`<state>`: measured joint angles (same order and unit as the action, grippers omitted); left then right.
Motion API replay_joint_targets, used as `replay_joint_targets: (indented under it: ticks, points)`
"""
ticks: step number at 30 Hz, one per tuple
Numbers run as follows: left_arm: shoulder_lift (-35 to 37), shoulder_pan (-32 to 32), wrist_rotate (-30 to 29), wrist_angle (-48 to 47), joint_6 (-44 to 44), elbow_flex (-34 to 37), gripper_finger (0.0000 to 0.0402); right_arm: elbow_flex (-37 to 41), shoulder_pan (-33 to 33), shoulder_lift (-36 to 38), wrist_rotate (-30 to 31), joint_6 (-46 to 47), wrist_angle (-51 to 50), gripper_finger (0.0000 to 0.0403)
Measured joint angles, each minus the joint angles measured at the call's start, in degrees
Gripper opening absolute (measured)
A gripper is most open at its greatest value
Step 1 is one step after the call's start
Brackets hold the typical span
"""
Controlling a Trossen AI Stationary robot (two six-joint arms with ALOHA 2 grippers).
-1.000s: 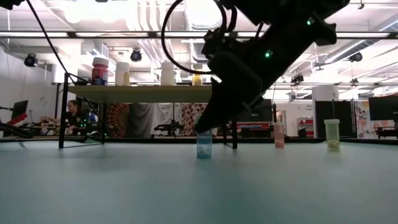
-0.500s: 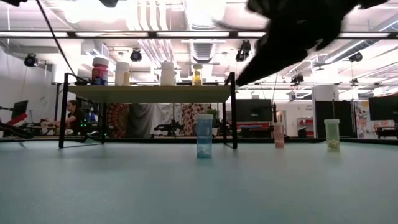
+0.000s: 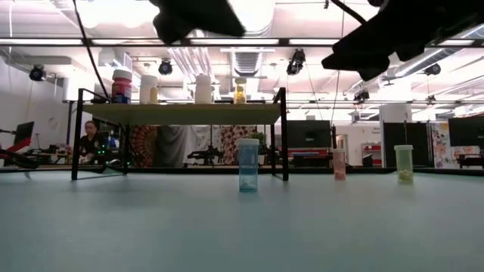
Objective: Pick and place medicine bottles onto shelf by color
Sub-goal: Put the blue pill bottle on the shelf
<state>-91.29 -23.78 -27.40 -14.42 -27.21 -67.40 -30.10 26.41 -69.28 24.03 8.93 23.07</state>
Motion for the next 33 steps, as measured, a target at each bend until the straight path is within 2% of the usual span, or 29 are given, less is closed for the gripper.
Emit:
replay_joint_targets:
  ticks: [2,6,14,18,25,33]
  points:
    - [-3.0,1.6,5.1,-6.1,-2.1,-3.2,0.001,1.9,0.0,0.5,0.0,0.0,2.6,0.0184]
    - [-7.9,3.5,10.8,-8.3,1.2,-6.6,0.0042,3.7,0.0,0.5,0.0,1.5,4.7,0.0182]
    - [-12.9,8.3,9.4,-9.1,4.1,-7.2,0.0158,4.0,0.3,-0.6,-0.3,3.0,4.9,0.018]
    - [-15.3,9.9,9.4,-8.9,4.0,-7.2,0.0195,3.9,0.5,-0.8,-0.3,3.0,4.9,0.0181]
    - [-17.1,10.5,10.6,-8.9,3.6,-7.1,0.0188,3.9,0.6,-1.1,-0.2,3.5,4.8,0.0178]
    - [-16.6,10.4,10.7,-8.8,3.6,-7.1,0.0117,3.9,0.6,-1.1,-0.2,3.5,4.9,0.0178]
